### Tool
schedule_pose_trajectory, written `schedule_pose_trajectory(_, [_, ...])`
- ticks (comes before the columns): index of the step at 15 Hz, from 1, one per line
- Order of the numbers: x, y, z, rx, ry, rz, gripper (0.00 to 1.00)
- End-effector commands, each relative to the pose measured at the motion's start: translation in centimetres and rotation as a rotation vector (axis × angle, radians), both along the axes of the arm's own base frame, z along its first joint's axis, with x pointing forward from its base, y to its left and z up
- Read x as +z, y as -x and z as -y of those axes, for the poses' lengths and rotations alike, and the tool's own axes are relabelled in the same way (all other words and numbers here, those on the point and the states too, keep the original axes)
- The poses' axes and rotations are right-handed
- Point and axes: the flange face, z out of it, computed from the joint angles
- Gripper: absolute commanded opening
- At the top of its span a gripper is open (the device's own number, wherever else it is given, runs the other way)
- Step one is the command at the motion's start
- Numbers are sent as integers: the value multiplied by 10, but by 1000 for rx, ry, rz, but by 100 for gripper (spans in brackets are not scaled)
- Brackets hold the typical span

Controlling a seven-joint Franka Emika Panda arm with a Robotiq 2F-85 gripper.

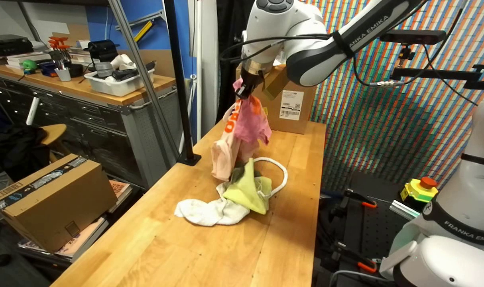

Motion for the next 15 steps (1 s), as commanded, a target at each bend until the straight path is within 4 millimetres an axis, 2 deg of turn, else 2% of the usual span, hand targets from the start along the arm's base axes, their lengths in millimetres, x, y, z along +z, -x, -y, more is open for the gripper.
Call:
schedule_pose_trajectory(1, [32, 0, 18, -66, 15, 126, 8])
schedule_pose_trajectory(6, [38, 1, 57, -165, 67, 186, 8])
schedule_pose_trajectory(15, [10, 29, 132, -350, 188, 152, 8])
